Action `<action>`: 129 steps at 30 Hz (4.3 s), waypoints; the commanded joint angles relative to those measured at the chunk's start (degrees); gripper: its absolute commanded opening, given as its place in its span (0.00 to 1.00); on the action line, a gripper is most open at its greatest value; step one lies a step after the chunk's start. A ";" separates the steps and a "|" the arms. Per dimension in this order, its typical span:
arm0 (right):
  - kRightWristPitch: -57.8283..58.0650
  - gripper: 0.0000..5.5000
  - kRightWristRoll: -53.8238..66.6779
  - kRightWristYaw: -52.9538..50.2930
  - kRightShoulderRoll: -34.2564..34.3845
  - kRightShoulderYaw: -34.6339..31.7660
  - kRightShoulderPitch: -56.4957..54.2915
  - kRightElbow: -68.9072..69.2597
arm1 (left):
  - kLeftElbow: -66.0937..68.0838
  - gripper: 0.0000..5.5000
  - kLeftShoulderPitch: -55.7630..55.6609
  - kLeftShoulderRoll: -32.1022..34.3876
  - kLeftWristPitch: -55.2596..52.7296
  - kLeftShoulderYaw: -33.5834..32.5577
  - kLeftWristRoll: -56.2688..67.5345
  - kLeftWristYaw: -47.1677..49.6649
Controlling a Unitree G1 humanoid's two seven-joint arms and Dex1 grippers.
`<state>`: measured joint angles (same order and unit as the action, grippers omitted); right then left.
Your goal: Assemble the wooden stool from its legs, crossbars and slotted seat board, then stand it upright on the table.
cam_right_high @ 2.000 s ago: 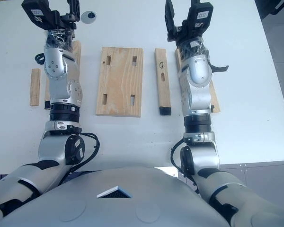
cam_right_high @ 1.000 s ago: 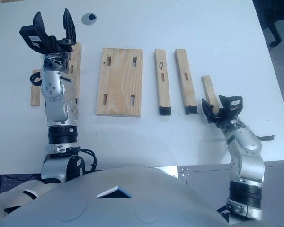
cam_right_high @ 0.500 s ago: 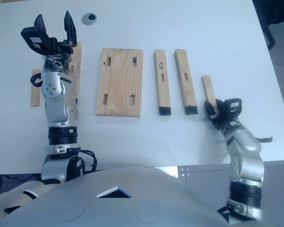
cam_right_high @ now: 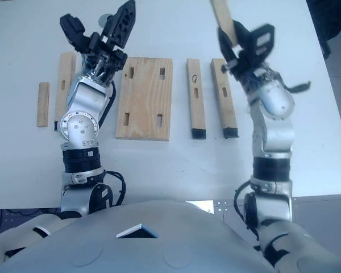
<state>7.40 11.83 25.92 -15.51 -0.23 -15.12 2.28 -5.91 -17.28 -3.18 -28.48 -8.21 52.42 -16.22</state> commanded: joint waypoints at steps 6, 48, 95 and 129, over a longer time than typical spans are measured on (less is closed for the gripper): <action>-2.05 0.24 0.38 5.21 3.49 7.55 -2.86 -0.34 | -1.60 0.72 -1.39 -1.14 -6.66 -1.18 6.47 4.45; 0.73 0.39 -1.49 7.42 4.46 10.10 -0.39 2.63 | 0.90 0.07 -3.83 3.82 -7.46 -1.11 2.10 2.68; 2.51 0.50 -2.18 -2.40 4.17 5.20 4.03 0.10 | 40.40 0.07 12.18 19.06 39.25 -9.70 -36.80 -3.62; 2.14 0.50 -3.32 -7.08 6.29 6.48 10.92 5.75 | 22.24 0.33 23.98 24.89 38.39 -6.59 -35.87 -8.47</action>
<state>9.32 9.02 19.68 -9.55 6.60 -4.75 6.86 20.25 4.95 20.17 14.94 -15.51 16.42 -24.44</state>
